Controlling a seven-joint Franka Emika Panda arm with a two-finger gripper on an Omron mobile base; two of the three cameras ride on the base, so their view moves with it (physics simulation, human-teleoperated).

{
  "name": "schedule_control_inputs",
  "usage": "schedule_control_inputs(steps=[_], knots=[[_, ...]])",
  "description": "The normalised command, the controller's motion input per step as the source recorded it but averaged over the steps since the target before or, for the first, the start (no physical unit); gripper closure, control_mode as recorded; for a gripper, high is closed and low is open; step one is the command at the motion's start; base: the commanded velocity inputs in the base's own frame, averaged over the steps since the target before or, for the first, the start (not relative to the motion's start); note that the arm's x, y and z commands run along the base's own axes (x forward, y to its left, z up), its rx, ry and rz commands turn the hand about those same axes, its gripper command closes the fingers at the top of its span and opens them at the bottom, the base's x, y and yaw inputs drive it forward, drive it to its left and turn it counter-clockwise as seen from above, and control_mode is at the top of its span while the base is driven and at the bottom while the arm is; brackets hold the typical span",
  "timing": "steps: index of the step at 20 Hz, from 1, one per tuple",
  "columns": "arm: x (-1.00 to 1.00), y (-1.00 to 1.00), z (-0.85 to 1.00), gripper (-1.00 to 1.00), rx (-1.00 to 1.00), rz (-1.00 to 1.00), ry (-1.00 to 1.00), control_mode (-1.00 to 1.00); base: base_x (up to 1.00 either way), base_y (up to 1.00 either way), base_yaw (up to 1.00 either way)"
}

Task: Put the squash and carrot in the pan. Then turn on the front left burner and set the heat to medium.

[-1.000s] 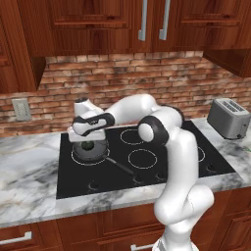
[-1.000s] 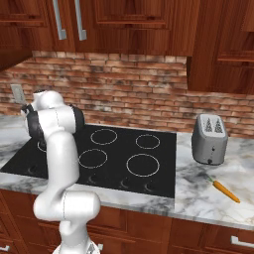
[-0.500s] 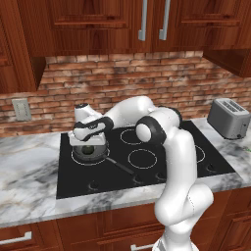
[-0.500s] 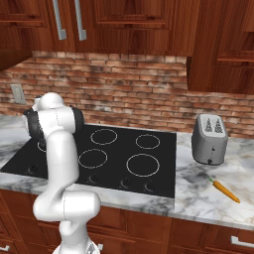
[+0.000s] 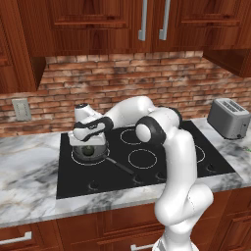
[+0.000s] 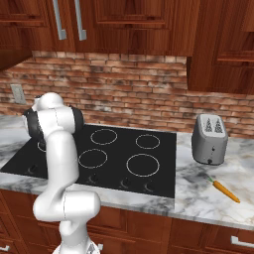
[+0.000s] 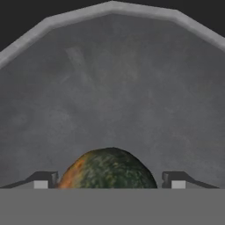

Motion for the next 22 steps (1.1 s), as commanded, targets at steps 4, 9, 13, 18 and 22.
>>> schedule_control_inputs(steps=[4, 9, 13, 18, 22], knots=[[0.0, -0.01, 0.14, -1.0, 0.0, 0.0, -0.04, -1.0, 0.0, 0.0, 0.0], [-0.04, -0.07, 0.38, -1.0, 0.0, 0.0, -0.07, -1.0, 0.0, 0.0, 0.0], [-0.43, -0.58, 0.5, -1.0, 0.0, 0.0, -0.08, -1.0, 0.0, 0.0, 0.0], [-0.58, -0.82, 0.42, -1.0, 0.05, 0.0, -0.07, -1.0, 0.0, 0.0, 0.0], [-0.78, -0.86, 0.3, -1.0, 0.11, 0.06, -0.09, -1.0, 0.0, 0.0, 0.0]])
